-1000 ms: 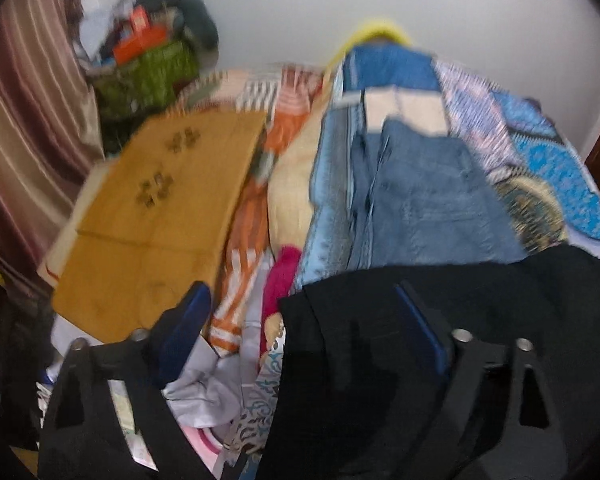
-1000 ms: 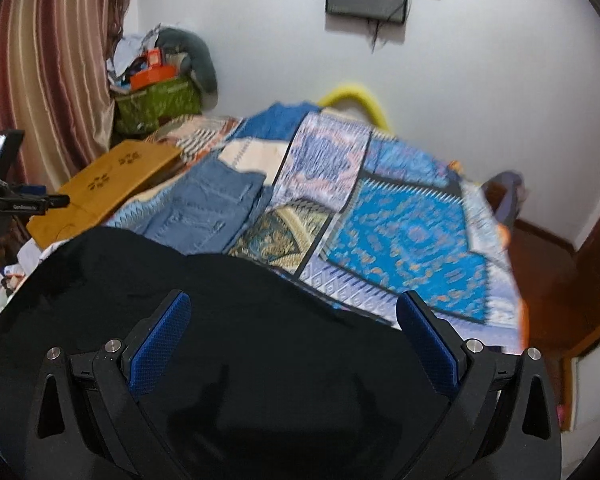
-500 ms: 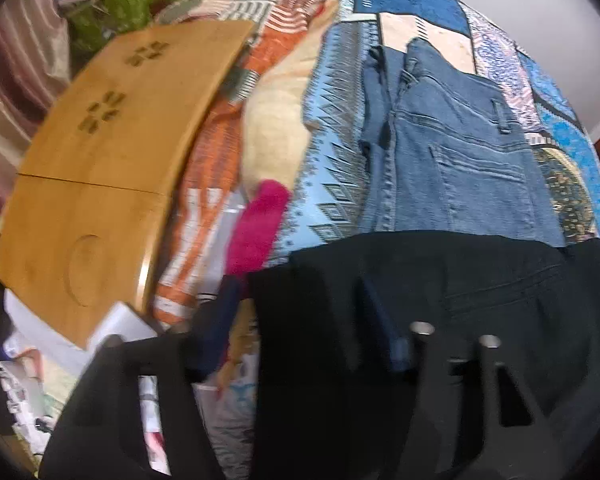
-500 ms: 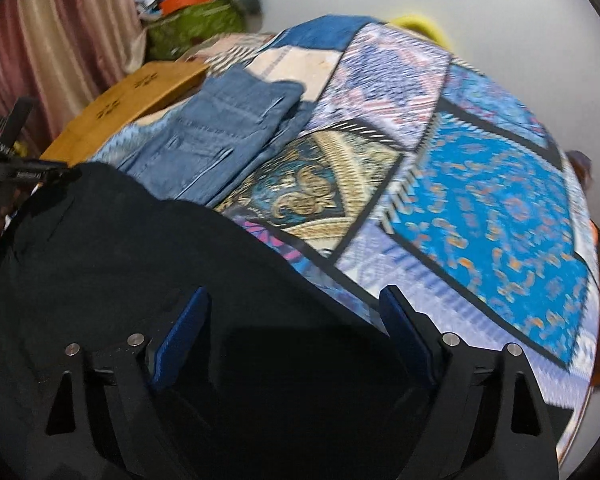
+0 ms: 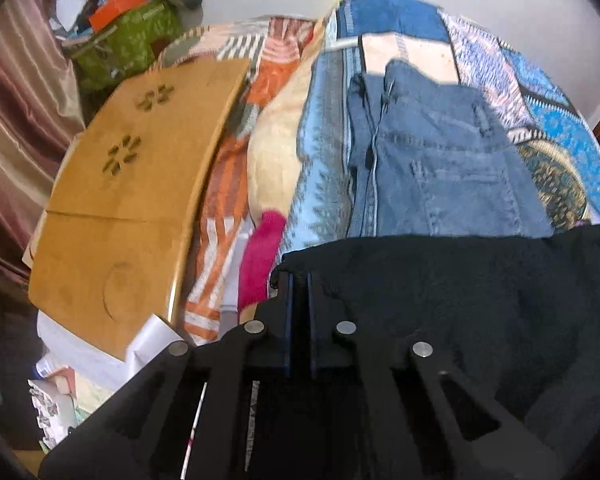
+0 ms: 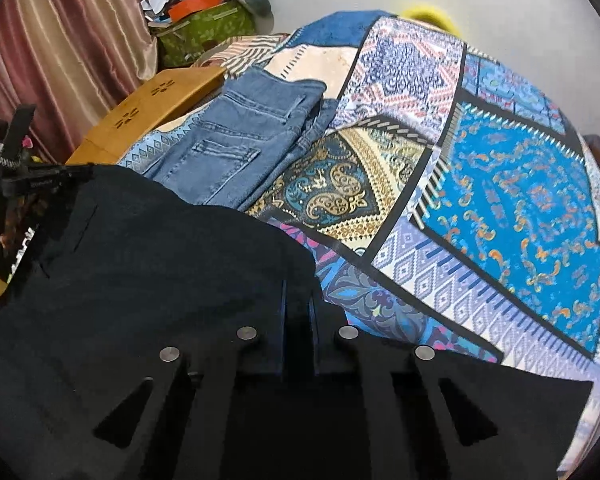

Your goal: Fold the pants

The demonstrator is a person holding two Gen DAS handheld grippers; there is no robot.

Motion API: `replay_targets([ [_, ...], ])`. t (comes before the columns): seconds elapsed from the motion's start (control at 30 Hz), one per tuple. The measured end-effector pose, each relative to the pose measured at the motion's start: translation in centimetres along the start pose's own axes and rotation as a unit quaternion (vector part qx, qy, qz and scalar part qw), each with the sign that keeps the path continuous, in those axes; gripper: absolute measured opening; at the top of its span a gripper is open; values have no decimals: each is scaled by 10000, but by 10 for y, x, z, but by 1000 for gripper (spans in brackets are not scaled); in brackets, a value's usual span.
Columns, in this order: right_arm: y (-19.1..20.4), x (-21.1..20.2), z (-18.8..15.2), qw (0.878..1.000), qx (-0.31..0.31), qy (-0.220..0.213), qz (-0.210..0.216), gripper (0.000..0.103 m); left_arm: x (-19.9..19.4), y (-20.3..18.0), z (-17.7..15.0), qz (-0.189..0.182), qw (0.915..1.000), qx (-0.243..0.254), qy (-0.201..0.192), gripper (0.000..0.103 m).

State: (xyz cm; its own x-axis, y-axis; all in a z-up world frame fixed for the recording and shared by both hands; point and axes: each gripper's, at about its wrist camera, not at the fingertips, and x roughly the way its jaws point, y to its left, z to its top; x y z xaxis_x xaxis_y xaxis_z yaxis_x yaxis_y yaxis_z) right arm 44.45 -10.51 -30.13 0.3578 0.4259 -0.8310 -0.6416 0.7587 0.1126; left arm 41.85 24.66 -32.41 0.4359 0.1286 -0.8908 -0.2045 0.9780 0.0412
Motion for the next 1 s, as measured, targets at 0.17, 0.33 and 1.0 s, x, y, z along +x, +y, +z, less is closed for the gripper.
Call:
replay_targets([
  [0.17,-7,-14,8,9984,115,-427,-366,6,-11,-4,21,132,9996,90,-247,5],
  [0.33,-13,-36,20,9941,324,-861,-578,6,-23,-2,38,-13,9992,-55,-402,2],
  [1.0,68,-166,-59,9880,291,-1508,-149,6,-185,14,-72,-240,9921,154,-1224,1],
])
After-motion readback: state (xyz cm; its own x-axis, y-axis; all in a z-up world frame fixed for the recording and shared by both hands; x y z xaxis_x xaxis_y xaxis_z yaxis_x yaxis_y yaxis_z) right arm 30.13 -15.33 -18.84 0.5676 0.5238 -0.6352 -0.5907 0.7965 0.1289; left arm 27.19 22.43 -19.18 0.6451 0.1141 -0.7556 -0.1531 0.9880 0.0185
